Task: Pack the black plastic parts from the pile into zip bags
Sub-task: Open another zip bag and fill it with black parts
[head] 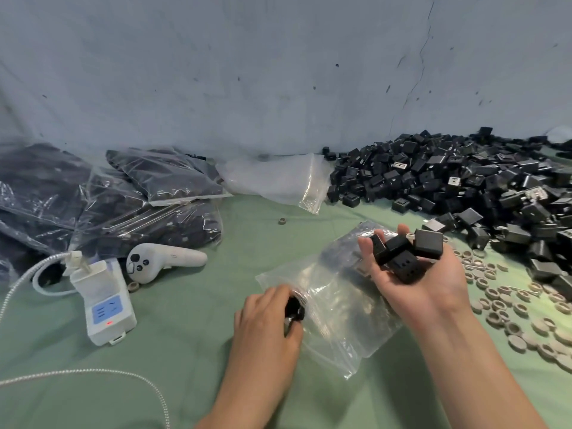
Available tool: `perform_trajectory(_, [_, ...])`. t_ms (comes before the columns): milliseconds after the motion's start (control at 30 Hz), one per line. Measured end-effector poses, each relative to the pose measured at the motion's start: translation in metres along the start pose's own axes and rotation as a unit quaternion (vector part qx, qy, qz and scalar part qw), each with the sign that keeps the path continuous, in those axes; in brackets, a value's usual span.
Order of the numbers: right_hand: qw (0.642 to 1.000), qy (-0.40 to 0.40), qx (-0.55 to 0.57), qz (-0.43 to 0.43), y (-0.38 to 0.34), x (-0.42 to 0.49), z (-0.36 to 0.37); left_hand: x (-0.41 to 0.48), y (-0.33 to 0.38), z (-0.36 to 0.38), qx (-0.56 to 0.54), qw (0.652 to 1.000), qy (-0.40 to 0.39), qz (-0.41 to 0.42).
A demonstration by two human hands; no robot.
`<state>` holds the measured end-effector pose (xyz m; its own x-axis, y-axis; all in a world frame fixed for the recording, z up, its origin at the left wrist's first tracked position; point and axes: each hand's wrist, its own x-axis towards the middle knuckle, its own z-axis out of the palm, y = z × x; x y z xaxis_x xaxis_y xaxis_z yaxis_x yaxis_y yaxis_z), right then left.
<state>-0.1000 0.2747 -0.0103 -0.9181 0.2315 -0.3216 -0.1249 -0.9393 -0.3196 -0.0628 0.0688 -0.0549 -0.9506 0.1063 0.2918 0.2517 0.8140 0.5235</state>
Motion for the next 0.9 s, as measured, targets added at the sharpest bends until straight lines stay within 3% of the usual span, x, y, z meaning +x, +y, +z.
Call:
perform_trajectory(267, [1.000, -0.007, 0.003, 0.008, -0.009, 0.019, 0.007, -0.011, -0.019, -0.002, 0.030, 0.996, -0.082, 0.030])
perform_trajectory(433, [1.000, -0.004, 0.022, 0.009, -0.012, 0.024, 0.005, -0.019, -0.020, -0.013, -0.033, 0.998, 0.032, 0.040])
perform_trajectory(500, [1.000, 0.001, 0.027, 0.006, -0.014, 0.023, 0.003, -0.020, -0.014, -0.011, -0.027, 0.996, 0.043, 0.067])
perform_trajectory(800, [1.000, 0.007, 0.029, -0.002, -0.017, 0.024, -0.002, 0.000, -0.003, 0.006, 0.138, 0.975, -0.052, 0.164])
perform_trajectory(900, [1.000, 0.007, 0.029, -0.007, -0.021, 0.025, -0.003, 0.016, 0.002, 0.012, 0.130, 0.976, -0.106, 0.141])
